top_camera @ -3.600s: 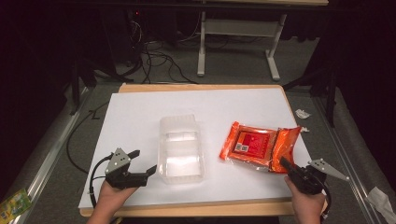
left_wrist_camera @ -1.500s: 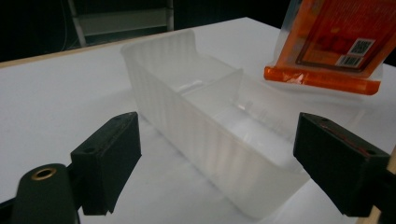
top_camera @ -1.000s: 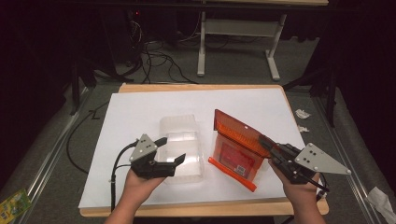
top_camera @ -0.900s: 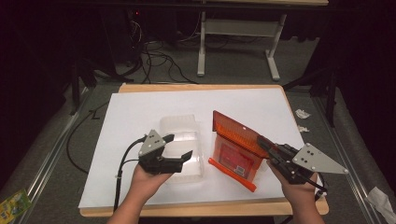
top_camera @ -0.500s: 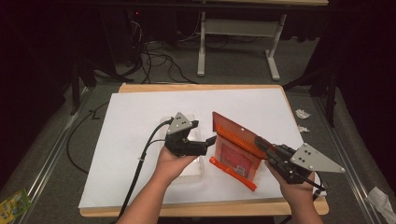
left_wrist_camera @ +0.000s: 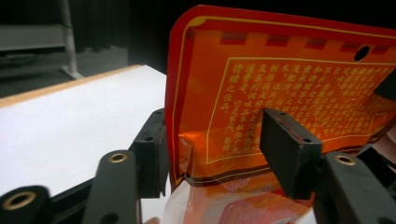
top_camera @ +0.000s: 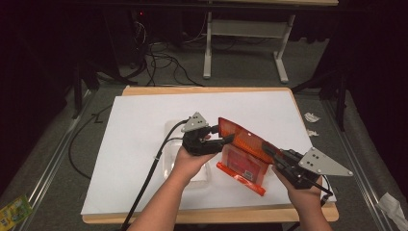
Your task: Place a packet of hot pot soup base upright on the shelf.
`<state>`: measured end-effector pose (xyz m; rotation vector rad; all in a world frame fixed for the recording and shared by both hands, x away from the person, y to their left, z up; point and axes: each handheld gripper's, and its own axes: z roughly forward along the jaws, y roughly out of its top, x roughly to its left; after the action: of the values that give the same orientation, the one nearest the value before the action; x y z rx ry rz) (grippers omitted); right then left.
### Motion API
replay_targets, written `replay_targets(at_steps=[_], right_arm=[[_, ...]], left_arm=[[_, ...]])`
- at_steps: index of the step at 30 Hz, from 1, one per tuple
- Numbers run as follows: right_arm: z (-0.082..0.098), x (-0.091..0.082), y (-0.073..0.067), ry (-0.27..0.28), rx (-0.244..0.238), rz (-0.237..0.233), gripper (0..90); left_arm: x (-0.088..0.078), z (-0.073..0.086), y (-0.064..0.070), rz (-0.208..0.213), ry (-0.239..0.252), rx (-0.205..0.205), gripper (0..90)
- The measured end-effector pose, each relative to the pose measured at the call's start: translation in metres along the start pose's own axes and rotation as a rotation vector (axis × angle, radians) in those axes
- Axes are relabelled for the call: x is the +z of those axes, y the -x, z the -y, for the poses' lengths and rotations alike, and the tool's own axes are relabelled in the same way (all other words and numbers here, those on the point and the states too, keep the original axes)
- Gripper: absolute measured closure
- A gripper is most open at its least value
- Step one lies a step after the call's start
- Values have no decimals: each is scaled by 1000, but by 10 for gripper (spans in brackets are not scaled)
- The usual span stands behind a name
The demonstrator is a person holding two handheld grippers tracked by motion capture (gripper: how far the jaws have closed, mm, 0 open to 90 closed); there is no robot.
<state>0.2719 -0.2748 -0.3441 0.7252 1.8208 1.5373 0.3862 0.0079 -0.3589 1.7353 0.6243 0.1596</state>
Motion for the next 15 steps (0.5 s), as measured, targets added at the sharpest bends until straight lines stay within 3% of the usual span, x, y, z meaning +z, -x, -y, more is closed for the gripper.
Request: replay_targets(at_steps=[2,6,11,15], right_arm=[[1,-1,2,1,5,3,900],[4,-3,4,-7,26,8,900],[7,-5,9,-14,66,19,872],[10,-6,14,-45,118,0,642]], left_arm=[[-1,2,0,-19,5,-5,648],[-1,4,5,-38,2,31,875],[-1,6,8,-41,9,53,897],[-1,6,8,-54,14,52,897]])
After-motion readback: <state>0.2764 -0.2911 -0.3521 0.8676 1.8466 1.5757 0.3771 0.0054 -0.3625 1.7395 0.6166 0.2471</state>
